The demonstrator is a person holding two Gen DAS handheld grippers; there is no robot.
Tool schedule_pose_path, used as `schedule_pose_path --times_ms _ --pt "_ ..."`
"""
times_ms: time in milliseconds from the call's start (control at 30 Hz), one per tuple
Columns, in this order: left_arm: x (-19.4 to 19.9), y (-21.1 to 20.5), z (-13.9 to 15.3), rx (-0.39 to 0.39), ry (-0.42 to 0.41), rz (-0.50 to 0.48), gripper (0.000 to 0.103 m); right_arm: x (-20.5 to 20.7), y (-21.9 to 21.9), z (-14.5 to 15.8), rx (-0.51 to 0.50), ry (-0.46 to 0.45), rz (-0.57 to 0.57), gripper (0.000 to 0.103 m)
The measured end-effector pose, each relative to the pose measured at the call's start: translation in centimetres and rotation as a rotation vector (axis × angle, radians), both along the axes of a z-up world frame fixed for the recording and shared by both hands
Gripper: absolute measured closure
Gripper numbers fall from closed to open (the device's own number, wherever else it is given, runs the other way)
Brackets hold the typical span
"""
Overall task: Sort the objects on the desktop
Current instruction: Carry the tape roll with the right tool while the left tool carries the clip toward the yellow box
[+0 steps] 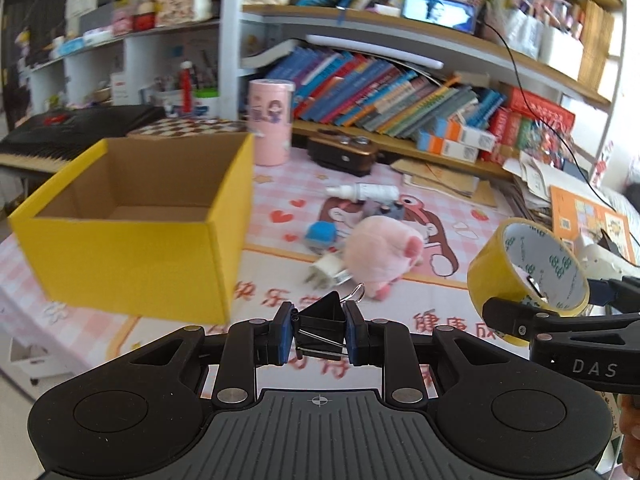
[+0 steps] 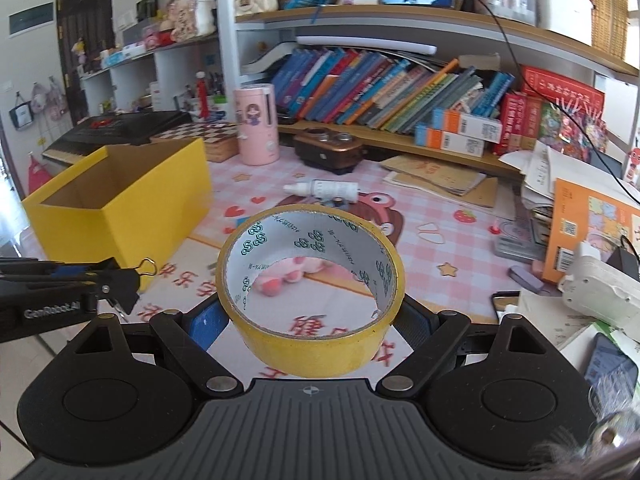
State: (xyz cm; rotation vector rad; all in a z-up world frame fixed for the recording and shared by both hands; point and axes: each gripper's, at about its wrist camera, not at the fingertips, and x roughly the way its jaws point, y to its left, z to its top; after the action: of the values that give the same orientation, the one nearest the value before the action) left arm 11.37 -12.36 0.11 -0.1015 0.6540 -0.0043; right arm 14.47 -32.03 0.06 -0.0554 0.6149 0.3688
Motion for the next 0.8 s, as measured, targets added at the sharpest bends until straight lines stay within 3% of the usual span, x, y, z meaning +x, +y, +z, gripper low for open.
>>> schedule_pose_path --times_ms 800 --pt "-8.9 10.7 0.9 -0.02 -0.014 0.015 0.079 -8.3 10.6 0.2 0.021 0.079 0.015 0.016"
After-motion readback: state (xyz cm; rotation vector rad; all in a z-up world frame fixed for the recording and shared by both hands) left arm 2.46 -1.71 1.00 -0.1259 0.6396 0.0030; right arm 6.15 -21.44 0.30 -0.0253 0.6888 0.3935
